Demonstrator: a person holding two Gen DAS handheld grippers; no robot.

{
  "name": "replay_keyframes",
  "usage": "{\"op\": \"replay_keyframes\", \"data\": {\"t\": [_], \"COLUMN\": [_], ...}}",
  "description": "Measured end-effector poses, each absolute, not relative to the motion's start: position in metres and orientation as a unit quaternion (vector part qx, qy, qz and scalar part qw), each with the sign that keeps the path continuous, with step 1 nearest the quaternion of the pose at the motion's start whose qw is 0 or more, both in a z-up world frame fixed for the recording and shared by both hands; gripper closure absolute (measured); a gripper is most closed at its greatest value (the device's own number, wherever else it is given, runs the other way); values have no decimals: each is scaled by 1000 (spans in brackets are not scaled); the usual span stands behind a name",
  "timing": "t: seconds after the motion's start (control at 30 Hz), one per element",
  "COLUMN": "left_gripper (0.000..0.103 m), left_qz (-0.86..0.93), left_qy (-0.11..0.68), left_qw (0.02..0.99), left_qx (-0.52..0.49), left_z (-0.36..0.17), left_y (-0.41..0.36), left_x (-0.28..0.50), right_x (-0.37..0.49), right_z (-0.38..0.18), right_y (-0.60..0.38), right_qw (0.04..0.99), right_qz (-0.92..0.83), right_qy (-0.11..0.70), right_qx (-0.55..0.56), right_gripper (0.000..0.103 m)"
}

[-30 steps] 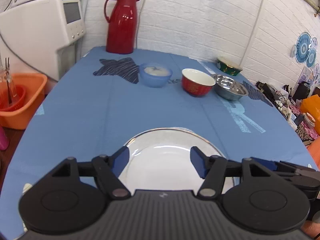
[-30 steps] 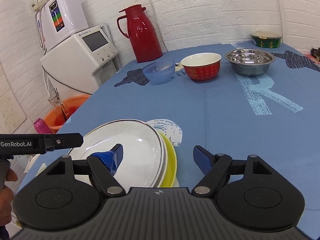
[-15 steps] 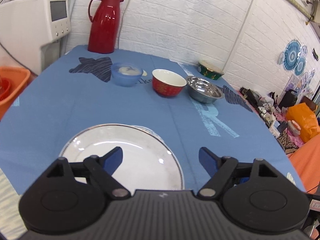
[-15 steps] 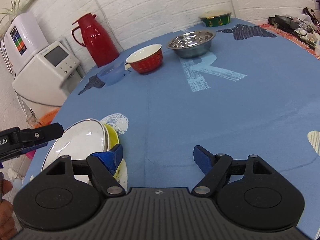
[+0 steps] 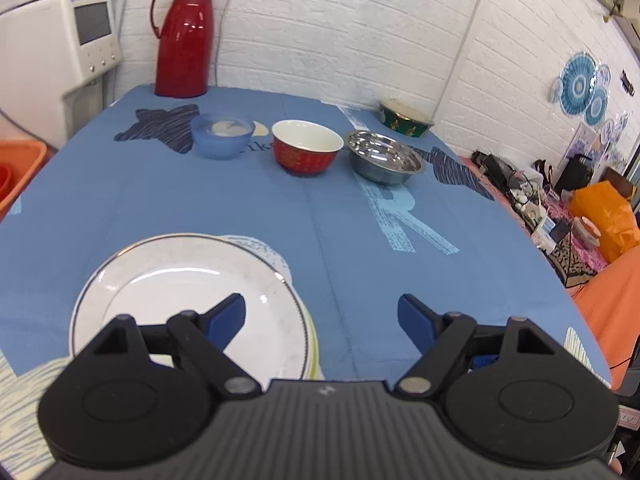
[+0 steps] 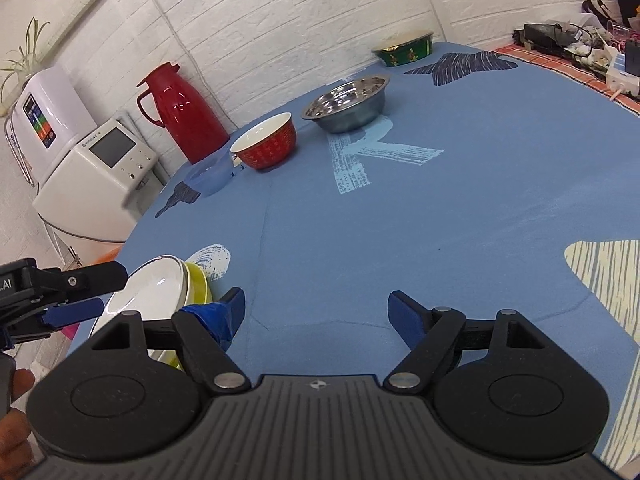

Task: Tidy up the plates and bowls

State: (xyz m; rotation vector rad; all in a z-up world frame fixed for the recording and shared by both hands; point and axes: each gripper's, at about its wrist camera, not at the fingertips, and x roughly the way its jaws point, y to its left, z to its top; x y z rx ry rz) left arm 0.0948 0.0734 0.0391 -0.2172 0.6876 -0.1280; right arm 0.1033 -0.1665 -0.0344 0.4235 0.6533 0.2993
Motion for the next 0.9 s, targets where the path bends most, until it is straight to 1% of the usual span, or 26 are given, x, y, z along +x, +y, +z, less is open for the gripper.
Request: {"op": "replay_keyframes", "data": {"t": [0.23,0.43,0.57,0.67,0.9], "left_gripper": [23,23,23,23,23], "left_qz": [-81,-104,-101,-88,-43], "left_qy": [362,396,374,363,360], "left_qw": [922,904,913,920,920], "left_qx": [-110,-119,-126,-122,-150], "left_z": [32,36,46,47,39], "left_y": [54,48,60,76,130], "left_x": [137,186,189,181,175], "right_x": [128,160,215,278,414], "right_z": [-46,-32,-4,17,28], "right_y": [-190,-204,-198,-187,-153], "right_qw": [904,911,927,935,920], "right_qz": [136,121,111,97,18], "right_qy": [337,336,323,325,391], "right_qx": [225,207,152,108,13], "right_gripper": [38,38,38,38,38]}}
